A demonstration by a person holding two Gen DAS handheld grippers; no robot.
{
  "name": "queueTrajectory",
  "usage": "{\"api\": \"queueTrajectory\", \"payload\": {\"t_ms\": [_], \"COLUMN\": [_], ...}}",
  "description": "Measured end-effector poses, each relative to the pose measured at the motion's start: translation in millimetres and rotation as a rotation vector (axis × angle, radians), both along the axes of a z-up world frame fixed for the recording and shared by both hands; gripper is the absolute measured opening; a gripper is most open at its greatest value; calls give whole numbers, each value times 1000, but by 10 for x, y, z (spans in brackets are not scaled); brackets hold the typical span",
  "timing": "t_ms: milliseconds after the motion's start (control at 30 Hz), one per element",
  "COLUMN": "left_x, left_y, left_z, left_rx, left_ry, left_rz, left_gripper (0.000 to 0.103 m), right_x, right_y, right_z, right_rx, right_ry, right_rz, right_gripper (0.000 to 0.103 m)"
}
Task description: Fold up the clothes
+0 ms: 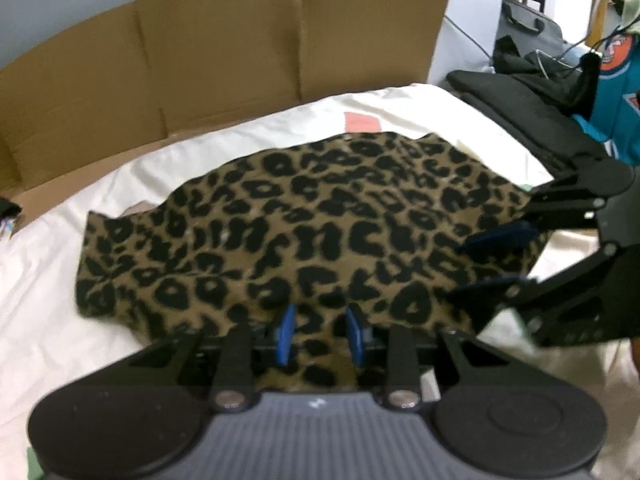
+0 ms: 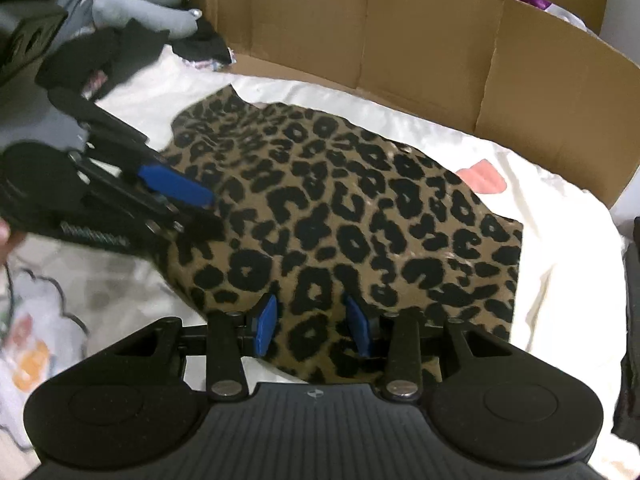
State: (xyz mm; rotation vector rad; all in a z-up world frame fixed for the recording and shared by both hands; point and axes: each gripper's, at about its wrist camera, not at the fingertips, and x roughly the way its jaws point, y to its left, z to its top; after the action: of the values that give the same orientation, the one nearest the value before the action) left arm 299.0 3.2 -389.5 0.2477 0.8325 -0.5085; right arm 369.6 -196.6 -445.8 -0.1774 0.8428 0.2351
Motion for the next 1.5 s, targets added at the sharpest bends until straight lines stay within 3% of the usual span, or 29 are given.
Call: {"api": "queueTrajectory", "payload": {"t_ms": [400, 533, 633, 733, 833, 1200, 1300, 1500], "left_x": [7, -41, -120, -211, -251, -262, -258, -289], "left_y": [476, 555, 544, 479, 388, 399, 454, 566], "left_z": [-95, 12, 129, 208, 168, -182, -170, -36], "left_rx": [50, 47, 19, -11, -60, -1, -2, 4], "left_ry": [26, 23, 9, 2, 36, 51, 59, 75], "left_rz": [121, 152, 153, 137, 104, 104, 117, 189], "left_gripper": [35, 32, 32, 32, 32, 27, 27, 26], "right_x": [-105, -124, -159, -236, -300, -258, -269, -229], "right_y": [-284, -357, -478, -513, -462, -449, -479, -695], "right_z": [33, 104, 221, 266, 222, -47, -42, 170], "right_rx": [-33, -49, -6, 16, 33, -34, -51, 10], "right_ry": [-6, -11, -18, -19, 3, 29, 21, 71], "right_rz": [-9, -62, -120, -143, -133, -120, -119, -210], "right_gripper": [45, 45, 45, 31, 29, 27, 27, 28]}}
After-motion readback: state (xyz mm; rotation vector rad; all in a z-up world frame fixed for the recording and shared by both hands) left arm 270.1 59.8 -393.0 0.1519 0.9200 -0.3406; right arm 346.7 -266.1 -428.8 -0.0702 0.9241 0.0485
